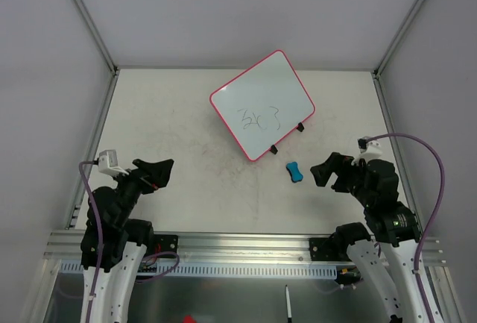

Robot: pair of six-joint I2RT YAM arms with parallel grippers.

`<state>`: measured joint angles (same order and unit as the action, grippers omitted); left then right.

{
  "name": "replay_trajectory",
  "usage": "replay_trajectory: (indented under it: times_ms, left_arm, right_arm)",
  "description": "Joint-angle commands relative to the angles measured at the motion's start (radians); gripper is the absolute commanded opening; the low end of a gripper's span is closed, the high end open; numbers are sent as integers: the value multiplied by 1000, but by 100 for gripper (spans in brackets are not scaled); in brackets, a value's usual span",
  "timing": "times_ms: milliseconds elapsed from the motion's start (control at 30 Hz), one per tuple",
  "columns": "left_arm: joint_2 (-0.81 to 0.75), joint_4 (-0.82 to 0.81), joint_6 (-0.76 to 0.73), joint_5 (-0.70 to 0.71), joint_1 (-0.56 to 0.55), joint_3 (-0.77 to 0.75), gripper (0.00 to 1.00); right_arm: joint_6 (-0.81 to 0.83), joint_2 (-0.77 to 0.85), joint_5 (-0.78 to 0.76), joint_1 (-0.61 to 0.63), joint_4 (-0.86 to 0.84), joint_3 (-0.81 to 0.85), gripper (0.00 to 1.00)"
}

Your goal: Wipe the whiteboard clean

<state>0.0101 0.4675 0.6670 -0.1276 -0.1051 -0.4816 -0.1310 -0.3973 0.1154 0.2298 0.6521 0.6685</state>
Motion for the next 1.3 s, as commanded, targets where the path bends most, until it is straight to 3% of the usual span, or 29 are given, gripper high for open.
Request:
replay_trajectory:
  times_ms: [0, 100, 133, 267, 467, 567, 1033, 1267]
  left_arm:
    - [-85, 22, -79, -110, -2, -70, 99]
    - [-38, 48, -208, -81, -2, -120, 99]
    - [-21, 62, -261, -67, -2, -139, 99]
    - [88, 71, -345, -37, -1, -134, 99]
    - [125, 48, -509, 34, -42, -123, 99]
    - [81, 39, -472, 152, -48, -83, 99]
    - [59, 37, -463, 192, -123, -75, 99]
    - [11, 37, -461, 209, -123, -64, 99]
  right_arm:
    - [10, 9, 47, 2, 30, 8, 99]
    - [10, -52, 82, 2, 23, -1, 99]
    - [27, -79, 168, 3, -3, -7, 99]
    - [57, -265, 242, 14, -3, 19, 99]
    - [96, -440, 132, 109, -22, 58, 99]
    - [120, -510, 70, 160, -29, 75, 98]
    - [195, -788, -109, 241, -189, 92, 92]
    - [246, -915, -138, 241, -236, 151, 83]
